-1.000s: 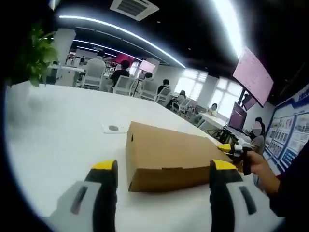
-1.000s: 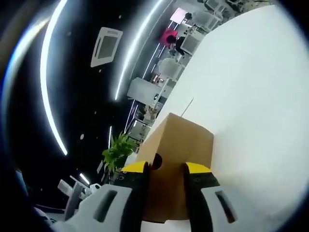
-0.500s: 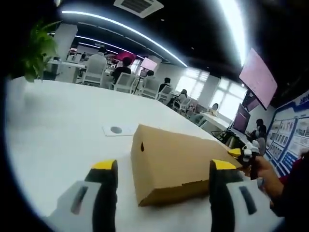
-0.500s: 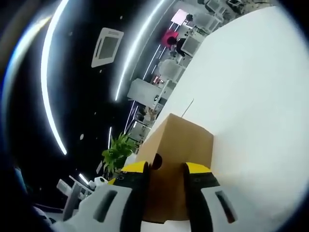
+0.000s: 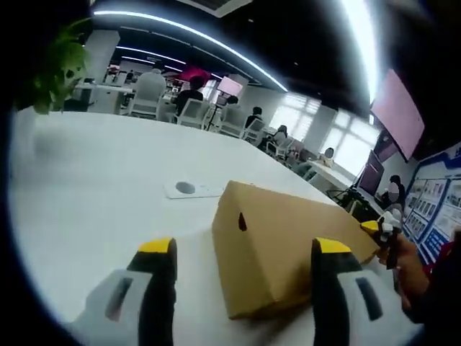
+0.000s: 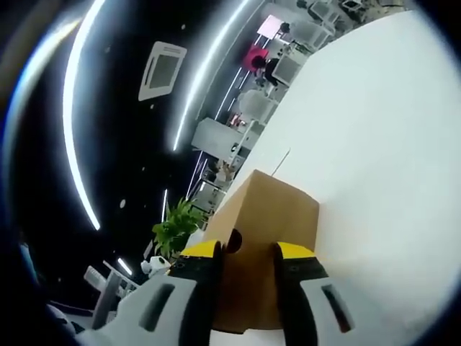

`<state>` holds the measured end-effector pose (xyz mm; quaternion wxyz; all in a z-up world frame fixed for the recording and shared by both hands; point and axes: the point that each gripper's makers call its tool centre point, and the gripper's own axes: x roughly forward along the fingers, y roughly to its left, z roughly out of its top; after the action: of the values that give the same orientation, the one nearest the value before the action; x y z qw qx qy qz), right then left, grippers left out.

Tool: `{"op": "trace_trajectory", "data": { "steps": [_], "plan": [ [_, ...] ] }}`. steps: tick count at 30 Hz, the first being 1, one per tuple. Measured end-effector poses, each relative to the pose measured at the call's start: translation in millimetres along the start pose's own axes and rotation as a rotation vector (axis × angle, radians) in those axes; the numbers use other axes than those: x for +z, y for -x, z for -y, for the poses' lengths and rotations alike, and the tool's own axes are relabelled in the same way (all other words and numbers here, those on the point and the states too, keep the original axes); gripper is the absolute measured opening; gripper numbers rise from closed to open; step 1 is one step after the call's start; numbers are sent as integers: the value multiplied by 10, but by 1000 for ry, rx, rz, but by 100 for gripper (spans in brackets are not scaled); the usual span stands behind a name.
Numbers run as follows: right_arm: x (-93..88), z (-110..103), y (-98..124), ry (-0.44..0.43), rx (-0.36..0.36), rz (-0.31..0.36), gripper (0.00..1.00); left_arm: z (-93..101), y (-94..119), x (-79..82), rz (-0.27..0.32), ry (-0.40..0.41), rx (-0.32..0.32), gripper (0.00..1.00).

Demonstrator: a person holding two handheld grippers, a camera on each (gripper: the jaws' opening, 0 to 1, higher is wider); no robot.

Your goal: Operate the shoe box by opening the lid, removing the specified soft item, and placing it in the target area until the item is outside and the box remains undamaged.

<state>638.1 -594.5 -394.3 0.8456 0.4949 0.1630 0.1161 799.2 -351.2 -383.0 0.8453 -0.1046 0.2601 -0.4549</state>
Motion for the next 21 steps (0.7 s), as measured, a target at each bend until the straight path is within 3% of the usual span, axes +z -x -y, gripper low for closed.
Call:
{"op": "trace_trajectory", "data": {
  "steps": [5,9,21],
  "plan": [
    [31,26,-9,-1,3,3,29,-33,-71,7,11,100,-32,77],
    [16,11,-11,3,3,5,29,-112,-127,-63,-12,105,-18,74],
    [-103,-94,-10,2,3,8,29,-137,-166,-129,-38,190,-46,80]
  ]
}}
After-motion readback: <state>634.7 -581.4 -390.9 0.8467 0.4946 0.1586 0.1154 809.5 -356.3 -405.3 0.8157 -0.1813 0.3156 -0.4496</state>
